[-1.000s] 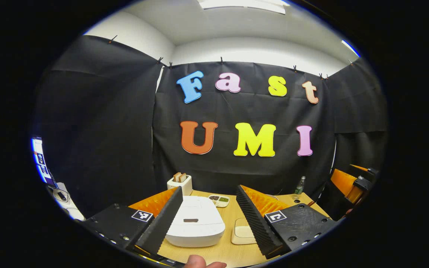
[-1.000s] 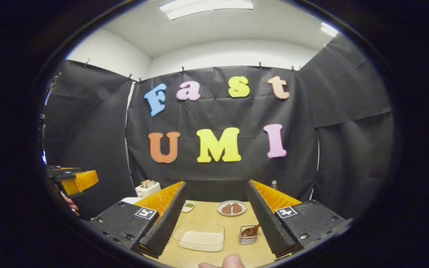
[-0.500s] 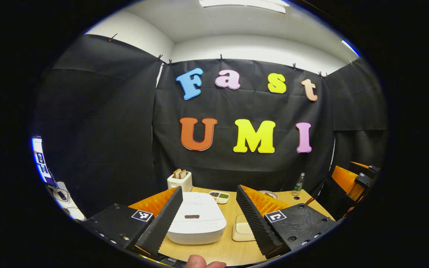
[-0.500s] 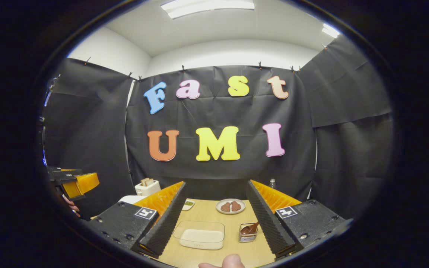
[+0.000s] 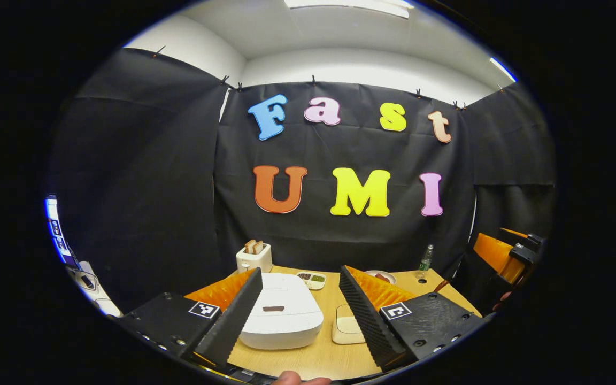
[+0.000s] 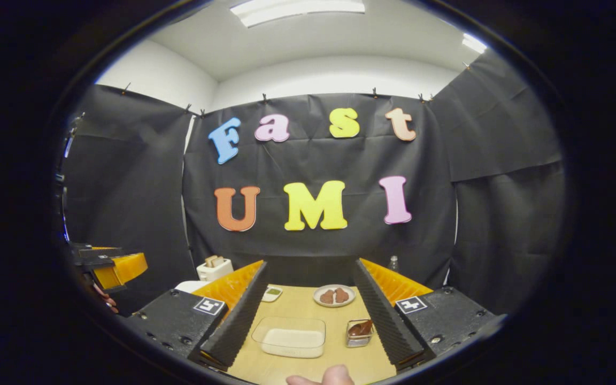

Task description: Close the left gripper, press the button to open the rice cooker; take a wooden spoon from the chopstick holder with the right hand, scoop a spoonful of rice and pour it into the rice cooker, then put the wooden spoon back into the chopstick holder.

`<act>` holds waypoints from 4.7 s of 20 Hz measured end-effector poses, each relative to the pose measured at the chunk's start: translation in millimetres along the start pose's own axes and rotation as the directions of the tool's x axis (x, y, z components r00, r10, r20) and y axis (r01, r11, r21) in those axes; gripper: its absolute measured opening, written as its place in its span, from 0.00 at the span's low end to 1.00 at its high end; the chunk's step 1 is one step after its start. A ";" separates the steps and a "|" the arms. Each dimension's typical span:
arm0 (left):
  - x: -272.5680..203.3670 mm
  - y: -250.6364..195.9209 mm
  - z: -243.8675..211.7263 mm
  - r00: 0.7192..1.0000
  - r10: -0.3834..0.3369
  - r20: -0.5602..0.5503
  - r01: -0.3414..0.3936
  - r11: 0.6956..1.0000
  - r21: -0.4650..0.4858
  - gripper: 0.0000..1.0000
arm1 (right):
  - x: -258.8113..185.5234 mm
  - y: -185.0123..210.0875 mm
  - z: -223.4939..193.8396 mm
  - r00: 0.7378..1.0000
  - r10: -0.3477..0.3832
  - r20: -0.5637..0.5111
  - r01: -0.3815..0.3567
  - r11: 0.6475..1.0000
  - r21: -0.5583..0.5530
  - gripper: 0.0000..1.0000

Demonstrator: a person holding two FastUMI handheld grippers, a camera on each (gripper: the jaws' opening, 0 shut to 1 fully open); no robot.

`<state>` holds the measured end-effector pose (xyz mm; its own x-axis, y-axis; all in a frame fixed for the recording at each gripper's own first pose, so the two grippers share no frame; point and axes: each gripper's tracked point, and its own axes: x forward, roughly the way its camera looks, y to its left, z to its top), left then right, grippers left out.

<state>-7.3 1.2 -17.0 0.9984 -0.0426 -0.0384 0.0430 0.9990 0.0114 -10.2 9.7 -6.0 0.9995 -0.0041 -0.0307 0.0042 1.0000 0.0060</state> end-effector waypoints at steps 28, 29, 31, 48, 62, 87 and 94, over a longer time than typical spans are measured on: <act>122.1 46.4 -135.9 0.774 0.012 -0.634 -0.081 0.993 -0.081 0.33 | 110.8 -76.9 -48.2 0.986 -0.003 -0.169 0.010 0.999 0.039 0.99; 130.9 45.3 -147.4 0.750 -0.008 -0.661 -0.090 0.989 -0.114 0.04 | 113.3 -82.3 -50.4 0.984 -0.009 -0.175 0.016 0.999 0.043 0.99; 135.6 46.0 -161.3 0.710 -0.032 -0.704 -0.119 0.979 -0.164 0.00 | 117.1 -93.0 -55.4 0.982 -0.023 -0.185 0.032 0.998 0.047 1.00; 147.7 55.6 -220.6 0.639 -0.034 -0.768 -0.251 0.935 -0.250 0.00 | 135.5 -115.7 -83.2 0.966 -0.043 -0.256 0.056 0.997 0.044 1.00; 229.3 73.1 -34.4 0.937 0.108 -0.333 -0.139 0.988 -0.071 0.11 | 125.3 -123.5 -59.6 0.975 -0.062 -0.212 0.065 0.998 0.007 0.99; 142.2 -15.6 54.7 0.997 0.064 0.045 -0.066 0.997 0.042 0.94 | 131.6 -185.8 -204.2 0.901 -0.061 -0.430 0.125 0.985 0.121 1.00; 136.4 -26.0 39.4 0.995 0.103 0.016 -0.104 0.992 0.066 0.94 | 174.1 -195.9 -280.1 0.859 -0.006 -0.512 0.138 0.966 0.221 0.88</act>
<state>129.3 -31.1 16.8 0.9980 0.0601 -0.0211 -0.0582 0.9950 0.0808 154.4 -185.2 -292.5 0.8428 -0.0062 -0.5382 0.1489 0.9636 0.2221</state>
